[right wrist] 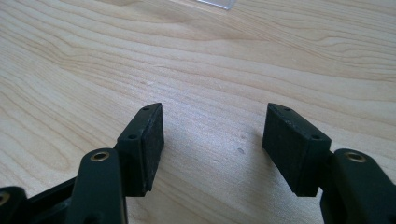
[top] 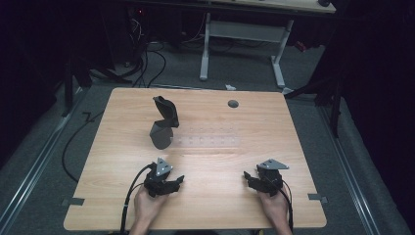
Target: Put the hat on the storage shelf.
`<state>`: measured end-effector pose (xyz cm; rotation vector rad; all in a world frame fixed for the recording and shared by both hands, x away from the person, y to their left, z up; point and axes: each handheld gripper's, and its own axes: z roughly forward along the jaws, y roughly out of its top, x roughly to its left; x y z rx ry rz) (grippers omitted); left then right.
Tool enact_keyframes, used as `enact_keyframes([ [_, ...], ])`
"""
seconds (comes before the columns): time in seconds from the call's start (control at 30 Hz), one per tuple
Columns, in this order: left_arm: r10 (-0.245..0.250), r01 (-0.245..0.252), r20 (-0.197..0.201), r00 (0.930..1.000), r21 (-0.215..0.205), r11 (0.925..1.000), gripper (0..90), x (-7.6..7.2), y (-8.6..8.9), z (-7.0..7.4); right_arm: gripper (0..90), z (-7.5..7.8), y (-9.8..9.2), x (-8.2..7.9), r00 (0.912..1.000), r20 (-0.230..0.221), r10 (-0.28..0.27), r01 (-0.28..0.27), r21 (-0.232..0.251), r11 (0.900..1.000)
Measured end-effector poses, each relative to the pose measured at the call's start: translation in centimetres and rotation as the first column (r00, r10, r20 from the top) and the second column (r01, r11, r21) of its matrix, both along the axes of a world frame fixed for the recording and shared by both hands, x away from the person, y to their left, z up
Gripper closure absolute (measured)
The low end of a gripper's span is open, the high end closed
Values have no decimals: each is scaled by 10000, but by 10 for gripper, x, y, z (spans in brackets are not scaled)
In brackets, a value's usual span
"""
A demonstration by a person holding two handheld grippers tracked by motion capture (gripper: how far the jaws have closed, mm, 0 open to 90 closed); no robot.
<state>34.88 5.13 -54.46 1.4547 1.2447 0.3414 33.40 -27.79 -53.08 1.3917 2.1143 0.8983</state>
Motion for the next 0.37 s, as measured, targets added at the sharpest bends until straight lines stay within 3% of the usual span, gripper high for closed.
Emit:
enact_keyframes([
  [0.17,4,-5,49,10000,153,9999,372,0,-2,-1,388,0,0,0,10000,0,0,0,-1,10000],
  [0.37,-145,146,-45,9999,249,9996,262,0,-3,-2,388,0,0,0,10000,-2,2,-2,-2,10000],
])
